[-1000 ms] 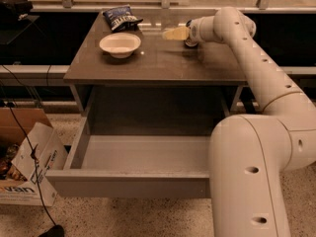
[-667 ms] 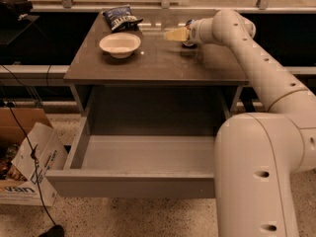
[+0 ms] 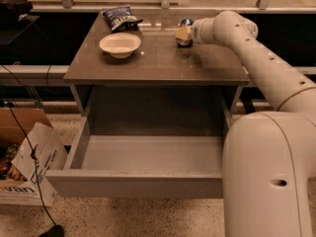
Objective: Place pepsi can into top drawer
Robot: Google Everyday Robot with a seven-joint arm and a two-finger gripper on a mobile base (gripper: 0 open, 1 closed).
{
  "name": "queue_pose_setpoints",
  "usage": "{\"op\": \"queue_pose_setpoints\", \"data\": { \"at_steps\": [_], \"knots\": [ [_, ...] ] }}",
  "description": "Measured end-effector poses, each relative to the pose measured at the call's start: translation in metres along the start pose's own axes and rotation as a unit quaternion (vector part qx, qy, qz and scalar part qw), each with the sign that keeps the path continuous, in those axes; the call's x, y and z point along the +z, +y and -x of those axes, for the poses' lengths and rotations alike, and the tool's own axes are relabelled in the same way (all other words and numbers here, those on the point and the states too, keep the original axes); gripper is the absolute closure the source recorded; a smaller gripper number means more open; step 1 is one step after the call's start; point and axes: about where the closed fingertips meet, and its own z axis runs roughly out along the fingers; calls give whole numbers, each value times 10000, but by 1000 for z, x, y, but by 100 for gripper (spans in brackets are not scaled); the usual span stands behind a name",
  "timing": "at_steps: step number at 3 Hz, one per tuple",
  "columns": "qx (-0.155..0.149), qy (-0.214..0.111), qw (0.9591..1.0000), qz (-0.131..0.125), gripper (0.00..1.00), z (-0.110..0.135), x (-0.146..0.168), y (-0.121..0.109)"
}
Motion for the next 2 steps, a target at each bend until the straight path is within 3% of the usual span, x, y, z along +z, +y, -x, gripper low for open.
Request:
{"op": "queue_pose_setpoints", "data": {
  "at_steps": [1, 2],
  "knots": [
    [86, 46, 10000, 9, 83, -8, 4, 1],
    [74, -58, 10000, 25, 100, -3, 0, 3]
  ]
}}
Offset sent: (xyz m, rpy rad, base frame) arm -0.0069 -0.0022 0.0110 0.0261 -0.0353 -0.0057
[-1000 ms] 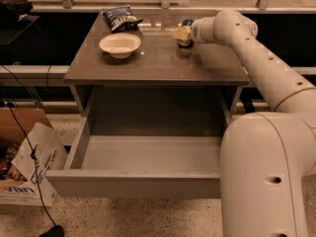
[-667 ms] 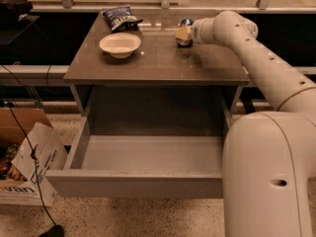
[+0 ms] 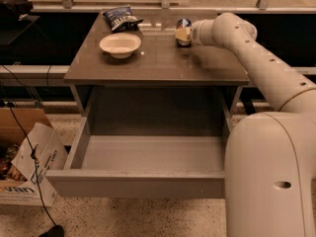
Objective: Place pepsi can into top drawer
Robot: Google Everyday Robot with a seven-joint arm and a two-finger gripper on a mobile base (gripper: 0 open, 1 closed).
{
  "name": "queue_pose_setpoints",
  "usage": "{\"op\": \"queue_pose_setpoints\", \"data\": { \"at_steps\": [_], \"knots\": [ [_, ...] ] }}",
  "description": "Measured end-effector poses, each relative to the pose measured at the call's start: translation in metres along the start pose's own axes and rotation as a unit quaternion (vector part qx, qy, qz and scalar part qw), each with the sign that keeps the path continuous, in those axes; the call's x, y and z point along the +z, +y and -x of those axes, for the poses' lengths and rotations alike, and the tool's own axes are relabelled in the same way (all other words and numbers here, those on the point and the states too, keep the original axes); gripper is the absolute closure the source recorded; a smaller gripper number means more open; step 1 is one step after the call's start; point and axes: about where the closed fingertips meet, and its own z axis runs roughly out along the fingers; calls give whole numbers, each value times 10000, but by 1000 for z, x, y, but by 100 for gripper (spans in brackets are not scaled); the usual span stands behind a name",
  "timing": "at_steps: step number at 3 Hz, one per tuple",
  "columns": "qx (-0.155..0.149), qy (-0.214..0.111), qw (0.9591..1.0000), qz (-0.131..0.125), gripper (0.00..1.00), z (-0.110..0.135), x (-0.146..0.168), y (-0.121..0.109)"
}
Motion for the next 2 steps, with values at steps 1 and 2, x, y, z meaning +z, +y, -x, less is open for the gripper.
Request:
{"op": "queue_pose_setpoints", "data": {
  "at_steps": [1, 2],
  "knots": [
    [-144, -313, 9993, 134, 100, 30, -26, 6],
    [-394, -349, 9981, 320, 100, 45, -48, 13]
  ]
}}
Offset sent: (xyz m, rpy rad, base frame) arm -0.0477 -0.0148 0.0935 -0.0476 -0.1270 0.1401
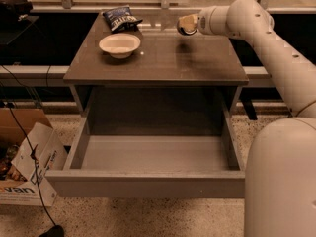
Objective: Place pepsi can into top drawer
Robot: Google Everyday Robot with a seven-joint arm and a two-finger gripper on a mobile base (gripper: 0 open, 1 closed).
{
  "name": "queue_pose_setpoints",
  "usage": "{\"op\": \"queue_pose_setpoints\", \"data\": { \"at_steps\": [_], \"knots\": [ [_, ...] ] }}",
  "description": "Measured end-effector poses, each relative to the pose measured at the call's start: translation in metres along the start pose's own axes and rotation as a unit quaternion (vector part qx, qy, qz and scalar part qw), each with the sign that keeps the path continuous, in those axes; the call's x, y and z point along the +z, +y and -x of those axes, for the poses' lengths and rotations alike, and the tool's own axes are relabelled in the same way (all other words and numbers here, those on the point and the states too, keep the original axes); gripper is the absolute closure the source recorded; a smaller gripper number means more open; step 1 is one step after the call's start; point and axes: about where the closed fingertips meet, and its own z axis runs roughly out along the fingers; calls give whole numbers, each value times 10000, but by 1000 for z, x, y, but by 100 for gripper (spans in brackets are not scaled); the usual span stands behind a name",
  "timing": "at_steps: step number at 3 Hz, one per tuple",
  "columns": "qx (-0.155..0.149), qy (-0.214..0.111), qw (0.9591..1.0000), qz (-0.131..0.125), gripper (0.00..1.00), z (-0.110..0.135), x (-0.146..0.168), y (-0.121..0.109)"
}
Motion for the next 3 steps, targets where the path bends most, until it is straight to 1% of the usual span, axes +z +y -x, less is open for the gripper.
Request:
{"op": "queue_pose_setpoints", "data": {
  "at_steps": [1, 2, 3],
  "knots": [
    [-68, 72, 9996, 277, 100, 3, -32, 8],
    [-52, 73, 9988, 492, 100, 1, -44, 14],
    [-58, -29, 9978, 662, 100, 5, -48, 20]
  ]
}}
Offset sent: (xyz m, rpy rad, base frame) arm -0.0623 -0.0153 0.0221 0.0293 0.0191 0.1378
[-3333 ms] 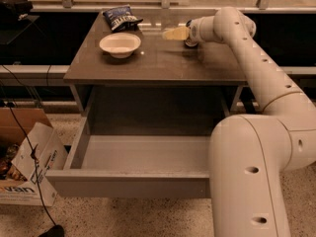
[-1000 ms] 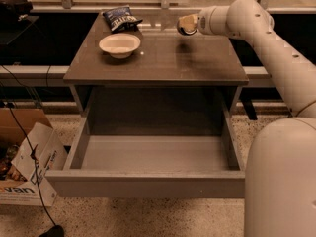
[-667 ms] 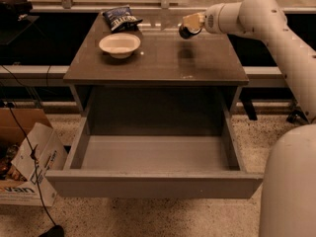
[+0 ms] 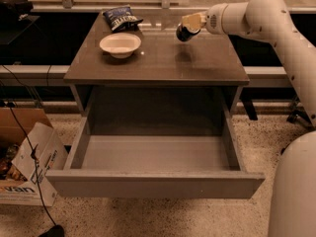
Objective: Place pepsi can into top drawer
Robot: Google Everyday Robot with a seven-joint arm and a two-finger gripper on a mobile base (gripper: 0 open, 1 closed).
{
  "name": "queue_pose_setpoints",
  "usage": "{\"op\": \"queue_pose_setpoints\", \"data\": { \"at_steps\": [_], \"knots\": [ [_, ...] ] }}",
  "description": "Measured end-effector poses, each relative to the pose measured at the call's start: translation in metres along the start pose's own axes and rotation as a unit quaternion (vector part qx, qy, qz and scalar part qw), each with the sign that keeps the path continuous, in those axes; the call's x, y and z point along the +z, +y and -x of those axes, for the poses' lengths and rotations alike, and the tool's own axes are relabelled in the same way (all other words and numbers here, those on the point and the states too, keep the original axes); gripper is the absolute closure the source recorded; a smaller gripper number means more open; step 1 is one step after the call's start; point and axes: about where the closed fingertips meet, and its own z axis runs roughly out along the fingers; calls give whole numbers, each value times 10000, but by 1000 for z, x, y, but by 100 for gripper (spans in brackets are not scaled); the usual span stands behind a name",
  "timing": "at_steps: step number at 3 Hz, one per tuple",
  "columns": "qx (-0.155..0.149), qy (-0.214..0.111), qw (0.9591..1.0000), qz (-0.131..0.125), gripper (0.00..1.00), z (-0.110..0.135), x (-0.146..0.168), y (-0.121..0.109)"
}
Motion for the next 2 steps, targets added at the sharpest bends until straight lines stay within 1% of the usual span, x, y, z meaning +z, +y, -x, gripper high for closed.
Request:
{"op": "queue_pose_setpoints", "data": {
  "at_steps": [1, 2],
  "knots": [
    [-41, -152, 9998, 142, 100, 9, -1, 7],
    [-140, -270, 9985, 448, 100, 19, -6, 20]
  ]
}}
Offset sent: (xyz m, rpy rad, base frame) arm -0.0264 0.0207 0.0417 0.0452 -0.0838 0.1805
